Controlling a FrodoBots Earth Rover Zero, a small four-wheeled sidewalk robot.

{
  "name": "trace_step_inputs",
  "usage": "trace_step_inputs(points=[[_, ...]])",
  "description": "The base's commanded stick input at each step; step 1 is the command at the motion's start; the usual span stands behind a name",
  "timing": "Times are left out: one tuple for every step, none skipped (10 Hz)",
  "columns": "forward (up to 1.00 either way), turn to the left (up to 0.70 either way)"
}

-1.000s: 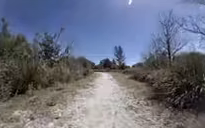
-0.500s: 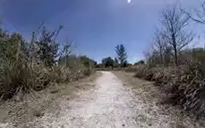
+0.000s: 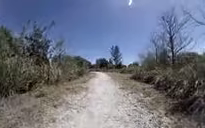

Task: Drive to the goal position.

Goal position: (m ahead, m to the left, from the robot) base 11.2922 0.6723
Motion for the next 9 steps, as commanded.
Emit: trace_step_inputs(points=[[0.7,0.0],[0.7,0.0],[0.7,0.0],[0.7,0.0],[0.7,0.0],[0.7,0.0],[0.7,0.0],[0.7,0.0],[0.7,0.0]])
